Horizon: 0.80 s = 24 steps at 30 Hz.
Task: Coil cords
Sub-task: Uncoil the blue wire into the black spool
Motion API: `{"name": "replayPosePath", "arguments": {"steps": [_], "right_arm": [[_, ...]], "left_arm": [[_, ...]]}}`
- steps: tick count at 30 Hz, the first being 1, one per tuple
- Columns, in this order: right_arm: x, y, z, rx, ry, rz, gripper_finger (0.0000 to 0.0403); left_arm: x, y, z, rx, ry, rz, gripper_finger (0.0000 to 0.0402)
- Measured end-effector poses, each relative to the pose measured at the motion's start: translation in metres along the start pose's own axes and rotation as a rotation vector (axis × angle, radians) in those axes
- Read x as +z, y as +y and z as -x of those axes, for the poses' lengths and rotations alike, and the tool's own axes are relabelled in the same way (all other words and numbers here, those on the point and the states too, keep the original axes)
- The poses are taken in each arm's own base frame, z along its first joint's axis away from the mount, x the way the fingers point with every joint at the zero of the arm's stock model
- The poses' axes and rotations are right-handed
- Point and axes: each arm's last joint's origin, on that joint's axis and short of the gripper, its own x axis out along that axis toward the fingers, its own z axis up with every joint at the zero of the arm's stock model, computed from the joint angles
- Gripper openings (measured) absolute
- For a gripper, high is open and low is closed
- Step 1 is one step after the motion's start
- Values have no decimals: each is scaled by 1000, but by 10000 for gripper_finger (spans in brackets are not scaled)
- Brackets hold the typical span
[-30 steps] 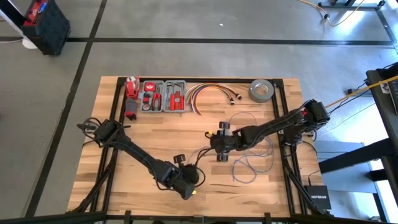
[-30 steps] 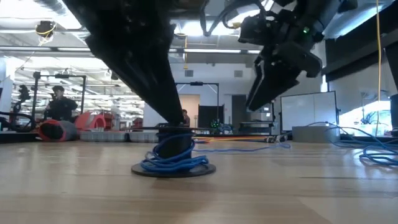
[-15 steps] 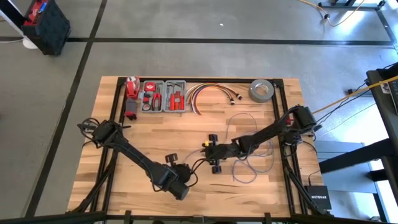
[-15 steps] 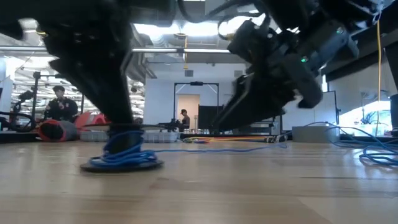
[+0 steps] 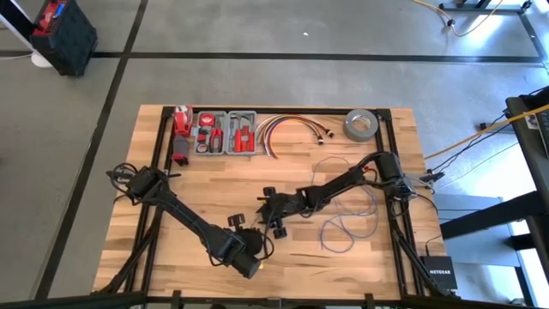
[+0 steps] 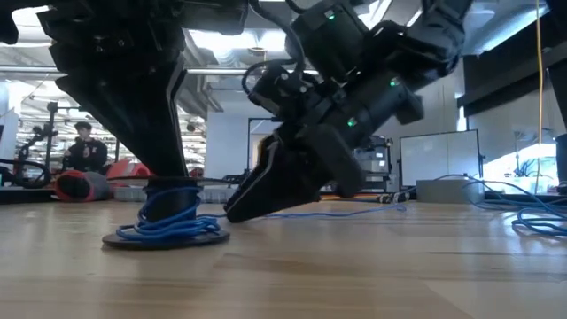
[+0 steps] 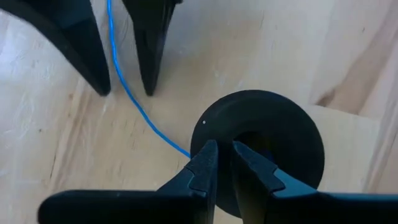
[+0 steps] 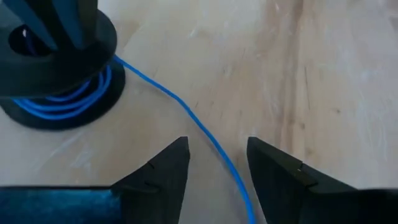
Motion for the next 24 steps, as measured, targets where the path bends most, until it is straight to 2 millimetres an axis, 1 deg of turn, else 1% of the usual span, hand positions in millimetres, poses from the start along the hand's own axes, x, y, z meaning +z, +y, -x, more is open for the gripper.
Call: {"name": "replayPosePath", "arguments": {"steps": [4,6,8,11,12,13,16,20,24], "right_arm": [[-5,-10,-9,7,38,-6,165],[-10,-14,-10,23,74,-16,144],[-13,-16,-9,47,99,-21,108],[-15,-19,-9,58,111,-16,31],[-15,-19,-9,52,110,-8,16],[-15,-19,-9,44,112,5,12],[-16,-18,-10,25,116,13,18],[-16,-18,-10,25,116,13,5],[-16,-19,-10,23,113,10,7]], "left_arm": [[1,-1,0,-11,-7,9,40],[2,-2,0,-23,-15,15,40],[2,-3,0,-30,-22,19,40],[5,-4,-1,-44,-35,31,40],[5,-4,-1,-47,-38,35,40],[6,-4,-2,-53,-43,40,40],[8,-6,-2,-71,-58,48,40],[12,-6,-3,-90,-78,42,40],[15,-7,-4,-110,-86,50,40]]}}
